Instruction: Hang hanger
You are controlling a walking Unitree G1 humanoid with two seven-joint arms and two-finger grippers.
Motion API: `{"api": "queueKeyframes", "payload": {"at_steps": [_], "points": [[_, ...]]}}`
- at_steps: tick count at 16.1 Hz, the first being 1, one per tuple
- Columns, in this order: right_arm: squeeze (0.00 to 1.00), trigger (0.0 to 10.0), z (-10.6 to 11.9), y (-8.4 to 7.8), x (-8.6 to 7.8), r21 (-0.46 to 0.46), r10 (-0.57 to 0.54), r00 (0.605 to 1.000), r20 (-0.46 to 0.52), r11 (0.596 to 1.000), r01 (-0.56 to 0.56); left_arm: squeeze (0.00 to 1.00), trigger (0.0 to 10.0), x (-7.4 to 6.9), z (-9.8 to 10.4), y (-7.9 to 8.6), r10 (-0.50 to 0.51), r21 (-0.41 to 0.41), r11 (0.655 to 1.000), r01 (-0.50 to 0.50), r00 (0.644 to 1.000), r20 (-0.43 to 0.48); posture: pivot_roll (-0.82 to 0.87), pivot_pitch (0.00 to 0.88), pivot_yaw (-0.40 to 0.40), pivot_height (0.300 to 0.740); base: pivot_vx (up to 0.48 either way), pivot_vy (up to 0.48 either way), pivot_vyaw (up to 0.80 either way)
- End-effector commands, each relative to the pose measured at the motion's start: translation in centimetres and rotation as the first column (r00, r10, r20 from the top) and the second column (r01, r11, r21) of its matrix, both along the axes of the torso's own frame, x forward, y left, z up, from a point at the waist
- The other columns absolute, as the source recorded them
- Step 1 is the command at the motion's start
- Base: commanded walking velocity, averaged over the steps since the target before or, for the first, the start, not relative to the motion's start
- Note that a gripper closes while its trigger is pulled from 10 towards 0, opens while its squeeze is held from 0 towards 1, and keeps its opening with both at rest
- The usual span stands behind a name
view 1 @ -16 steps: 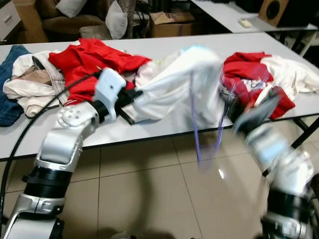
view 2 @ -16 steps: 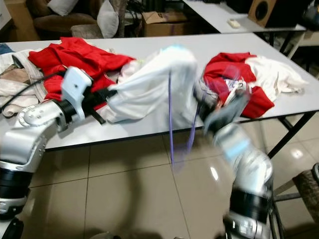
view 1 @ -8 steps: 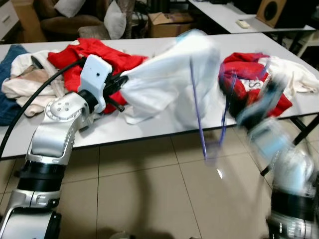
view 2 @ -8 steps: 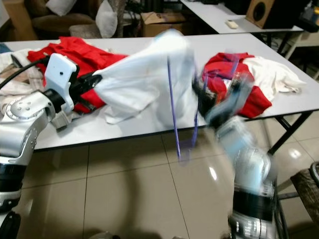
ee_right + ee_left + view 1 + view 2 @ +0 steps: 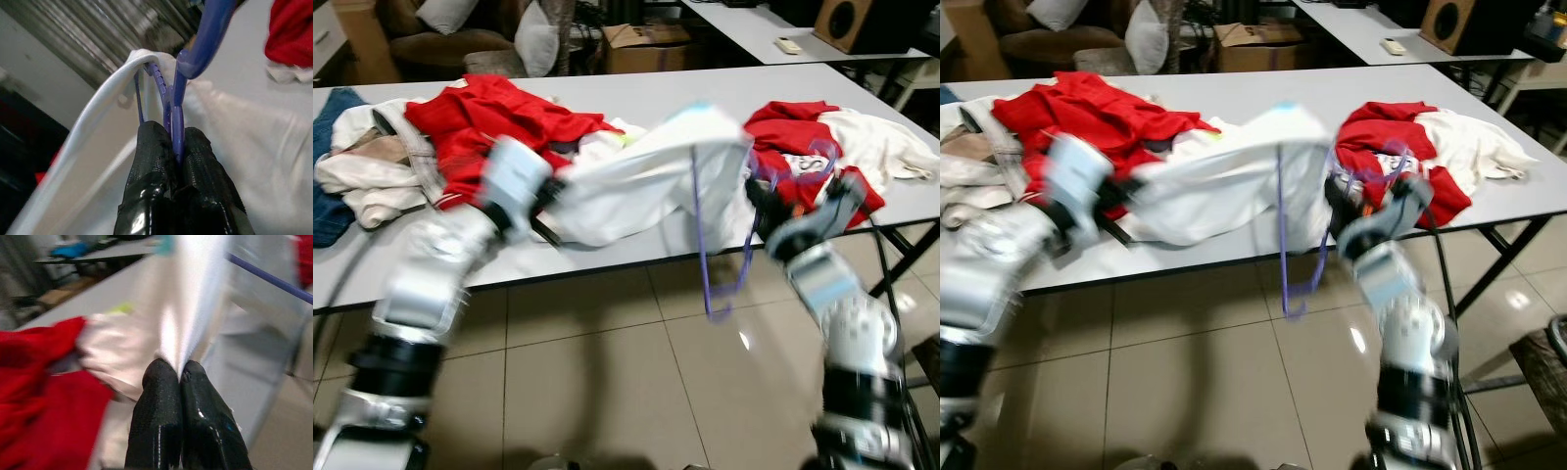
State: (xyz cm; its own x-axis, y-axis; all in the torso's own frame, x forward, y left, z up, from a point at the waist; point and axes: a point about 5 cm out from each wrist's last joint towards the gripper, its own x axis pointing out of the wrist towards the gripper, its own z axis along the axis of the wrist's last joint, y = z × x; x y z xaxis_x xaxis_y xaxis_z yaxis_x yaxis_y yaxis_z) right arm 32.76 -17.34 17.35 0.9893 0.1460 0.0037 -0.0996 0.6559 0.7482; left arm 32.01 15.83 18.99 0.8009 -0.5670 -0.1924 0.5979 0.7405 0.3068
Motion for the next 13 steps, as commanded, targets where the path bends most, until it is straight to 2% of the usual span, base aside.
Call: {"api": "queueKeyframes", "payload": {"at_steps": [1, 2, 3, 4, 5, 6, 7, 9, 10, 13], "points": [[0.0, 10.0, 0.4, -1.7, 0.3, 0.051, -0.112, 0.994, 0.006, 0.992, 0.112, 0.0, 0.0, -0.4, -0.4, -0.5, -0.035, 0.008, 0.999, 0.035, 0.999, -0.025, -0.15, 0.0, -0.017, 0.74, 0.0, 0.0, 0.0], [0.0, 10.0, 0.5, -0.7, 1.2, 0.062, -0.074, 0.997, -0.018, 0.995, 0.075, 0.0, 0.0, -0.7, -0.8, -1.4, -0.083, 0.01, 0.996, 0.084, 0.996, -0.045, -0.15, 0.0, -0.017, 0.74, 0.0, 0.0, 0.0], [0.0, 10.0, 1.2, 0.8, 2.0, -0.018, -0.014, 1.0, 0.019, 1.0, 0.014, 0.0, 0.0, -1.2, -1.3, -2.3, -0.14, 0.035, 0.989, 0.142, 0.988, -0.057, -0.14, 0.0, -0.019, 0.74, 0.0, 0.0, 0.0], [0.0, 10.0, 2.0, 1.1, 2.9, 0.169, -0.039, 0.999, 0.026, 0.985, 0.034, 0.0, 0.0, -1.8, -1.5, -3.0, -0.209, 0.065, 0.975, 0.214, 0.976, -0.067, -0.13, 0.0, -0.024, 0.74, 0.0, 0.0, 0.0], [0.0, 10.0, 1.4, 1.8, 3.3, 0.158, 0.003, 1.0, -0.025, 0.987, 0.001, 0.0, 0.0, -2.3, -1.7, -3.6, -0.258, 0.064, 0.963, 0.263, 0.963, -0.08, -0.12, 0.0, -0.026, 0.74, 0.0, 0.0, 0.0], [0.0, 10.0, -1.5, 4.8, 2.5, -0.302, 0.224, 0.96, -0.17, 0.915, -0.267, 0.0, 0.0, -2.5, -1.6, -4.1, -0.254, 0.032, 0.966, 0.257, 0.964, -0.074, -0.12, 0.0, -0.038, 0.74, 0.0, 0.0, 0.0], [0.0, 10.0, -2.7, 5.3, 1.8, -0.306, 0.247, 0.942, -0.228, 0.9, -0.31, 0.0, 0.0, -2.0, -1.3, -3.7, -0.196, 0.015, 0.98, 0.197, 0.979, -0.052, -0.12, 0.0, -0.042, 0.74, 0.0, 0.0, 0.0], [0.0, 10.0, -3.4, 4.4, 1.8, -0.279, 0.172, 0.953, -0.251, 0.93, -0.241, 0.0, 0.0, -0.9, -0.7, -2.3, -0.082, 0.003, 0.997, 0.082, 0.997, -0.009, -0.12, 0.0, -0.048, 0.74, 0.0, 0.0, 0.0], [0.0, 10.0, -3.6, 3.4, 2.0, -0.249, 0.098, 0.96, -0.263, 0.954, -0.166, 0.0, 0.0, -0.3, -0.1, -1.4, -0.012, -0.014, 1.0, 0.013, 1.0, 0.014, -0.12, 0.0, -0.048, 0.74, 0.0, 0.0, 0.0], [0.0, 10.0, -4.3, 1.7, 1.8, -0.19, -0.065, 0.941, -0.333, 0.982, 0.0, 0.0, 0.0, 0.0, 0.7, -0.3, 0.051, -0.032, 0.998, -0.05, 0.998, 0.036, -0.12, 0.0, -0.047, 0.74, 0.0, 0.0, 0.0]]}}
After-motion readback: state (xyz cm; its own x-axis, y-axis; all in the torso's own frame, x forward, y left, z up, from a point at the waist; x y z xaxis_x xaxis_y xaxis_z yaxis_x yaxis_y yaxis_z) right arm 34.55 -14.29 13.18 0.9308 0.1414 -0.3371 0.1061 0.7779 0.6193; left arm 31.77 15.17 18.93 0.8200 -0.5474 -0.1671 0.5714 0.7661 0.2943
